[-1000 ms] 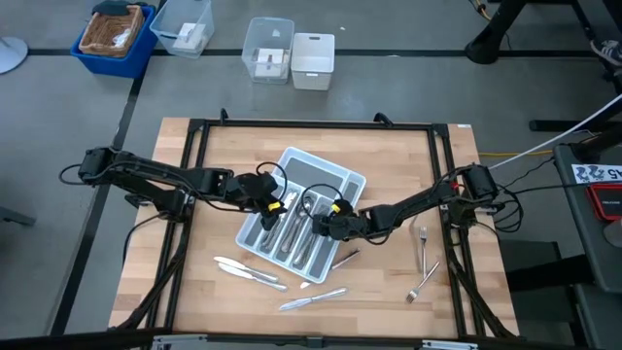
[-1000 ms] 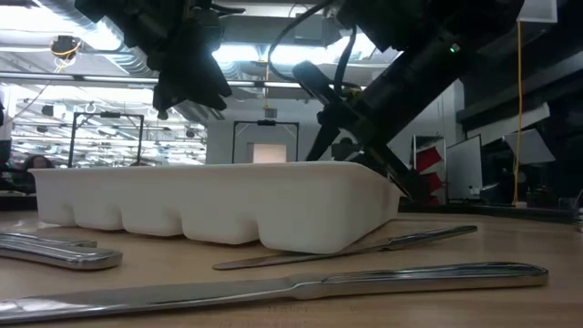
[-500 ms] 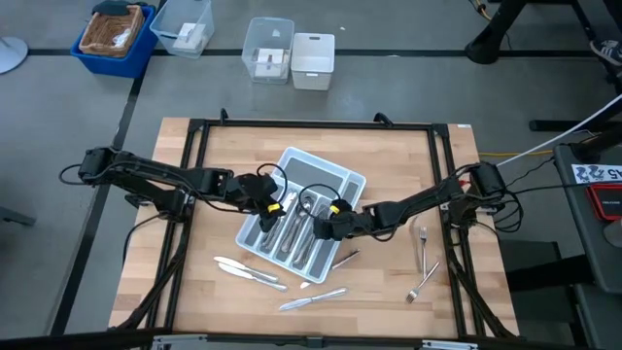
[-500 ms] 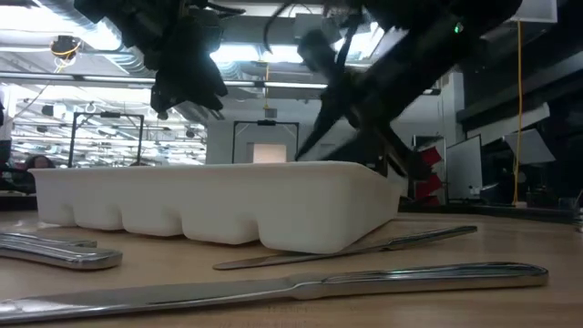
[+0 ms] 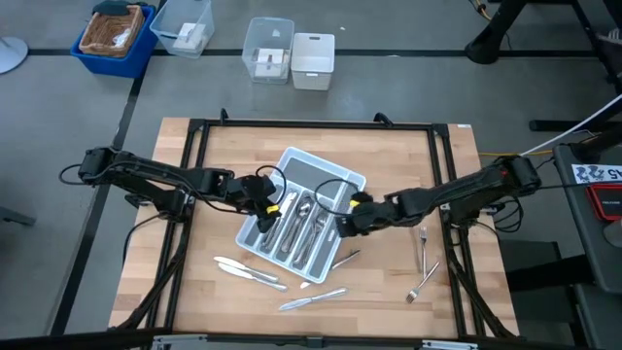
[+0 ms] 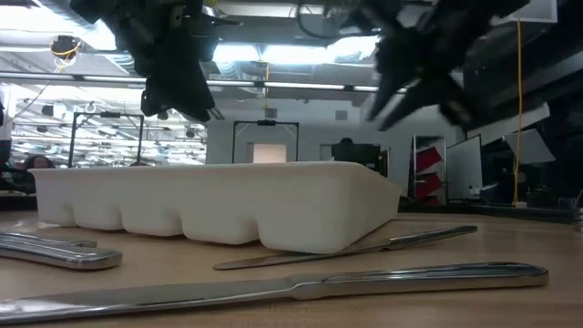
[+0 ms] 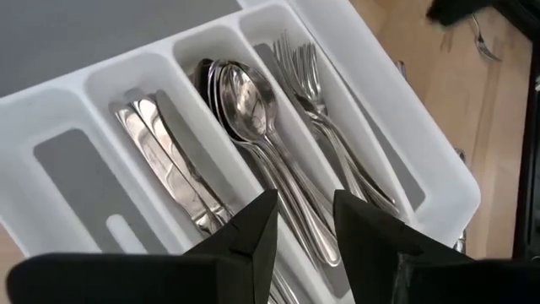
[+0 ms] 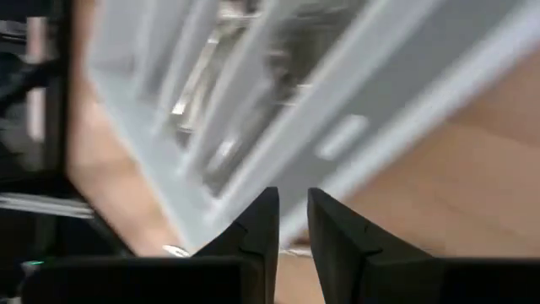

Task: Sort silverware
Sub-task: Put the silver fork into the white cutlery tray

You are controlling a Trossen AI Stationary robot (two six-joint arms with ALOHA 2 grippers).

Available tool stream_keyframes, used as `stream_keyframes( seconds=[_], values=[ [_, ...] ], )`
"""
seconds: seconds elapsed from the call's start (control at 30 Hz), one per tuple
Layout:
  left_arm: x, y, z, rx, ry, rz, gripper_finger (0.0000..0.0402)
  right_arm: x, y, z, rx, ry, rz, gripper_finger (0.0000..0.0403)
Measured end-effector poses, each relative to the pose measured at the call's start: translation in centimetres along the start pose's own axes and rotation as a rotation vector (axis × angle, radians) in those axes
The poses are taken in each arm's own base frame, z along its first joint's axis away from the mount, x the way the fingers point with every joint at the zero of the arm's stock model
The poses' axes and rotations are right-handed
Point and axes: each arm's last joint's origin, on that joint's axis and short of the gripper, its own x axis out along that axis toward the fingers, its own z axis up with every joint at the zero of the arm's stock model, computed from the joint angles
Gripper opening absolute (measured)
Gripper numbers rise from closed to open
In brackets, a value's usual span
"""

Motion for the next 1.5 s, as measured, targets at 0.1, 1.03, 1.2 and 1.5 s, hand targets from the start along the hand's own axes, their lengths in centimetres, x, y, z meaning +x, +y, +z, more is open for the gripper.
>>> stream_keyframes(
  seconds=[0.1, 1.03, 1.2, 1.5],
  values=[
    [0.0, 0.0, 0.0, -0.001, 0.000, -0.001, 0.0107, -2.2, -1.2, 0.0, -0.007, 0.028, -0.105, 0.0066],
    [0.0, 0.0, 0.0, -0.012, -0.008, 0.007, 0.0107, -4.6, -12.4, -1.7, 0.039, 0.319, -0.784, 0.0066],
    [0.0, 0.0, 0.0, -0.046, -0.009, 0.007, 0.0107, -3.5, -13.2, -1.9, 0.039, 0.320, -0.716, 0.0066],
    [0.0, 0.0, 0.0, -0.061, -0.009, 0.007, 0.0107, -3.3, -14.3, -2.1, 0.061, 0.311, -0.758, 0.0066]
  ],
)
